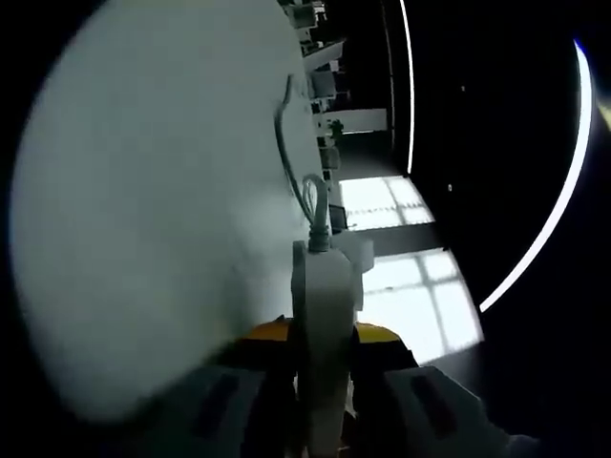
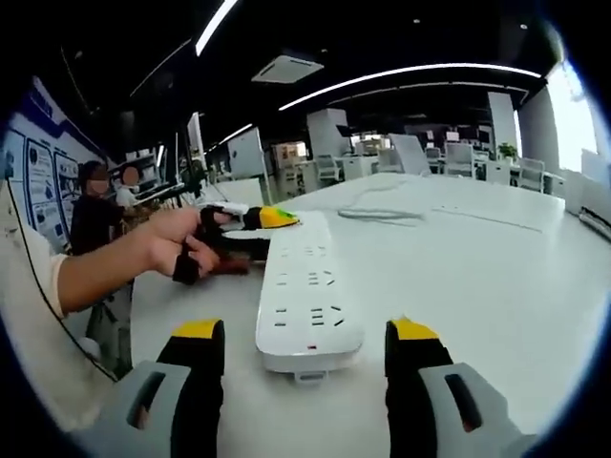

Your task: Pick up the power strip scattered on the table, fix it on the side mounting bracket of the table, and press the switch

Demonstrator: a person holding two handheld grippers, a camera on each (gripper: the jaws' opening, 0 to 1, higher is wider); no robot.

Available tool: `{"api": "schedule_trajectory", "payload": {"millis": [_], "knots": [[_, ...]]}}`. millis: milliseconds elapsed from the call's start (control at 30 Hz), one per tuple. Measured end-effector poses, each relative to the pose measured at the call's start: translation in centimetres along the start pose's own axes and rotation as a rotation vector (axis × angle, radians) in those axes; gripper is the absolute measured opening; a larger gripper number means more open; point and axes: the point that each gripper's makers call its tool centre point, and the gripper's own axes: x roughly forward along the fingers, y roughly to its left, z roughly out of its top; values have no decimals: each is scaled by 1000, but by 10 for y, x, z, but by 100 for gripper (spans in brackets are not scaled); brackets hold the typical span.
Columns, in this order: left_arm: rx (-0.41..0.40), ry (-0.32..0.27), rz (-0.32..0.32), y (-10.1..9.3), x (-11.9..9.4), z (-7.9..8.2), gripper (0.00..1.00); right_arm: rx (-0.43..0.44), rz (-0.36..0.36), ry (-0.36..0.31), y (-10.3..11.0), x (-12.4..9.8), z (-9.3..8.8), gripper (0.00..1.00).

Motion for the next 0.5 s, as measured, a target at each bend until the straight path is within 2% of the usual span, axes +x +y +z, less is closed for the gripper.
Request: {"api": "schedule_trajectory", "payload": {"millis": [300,500], "knots": [[-29,25,-26,-2,-4,9,25,-26,10,-22,-2,-8,6,63],[-28,46,-32,2,-9,17,24,-19,21,-48,-5,-22,13,62]]}}
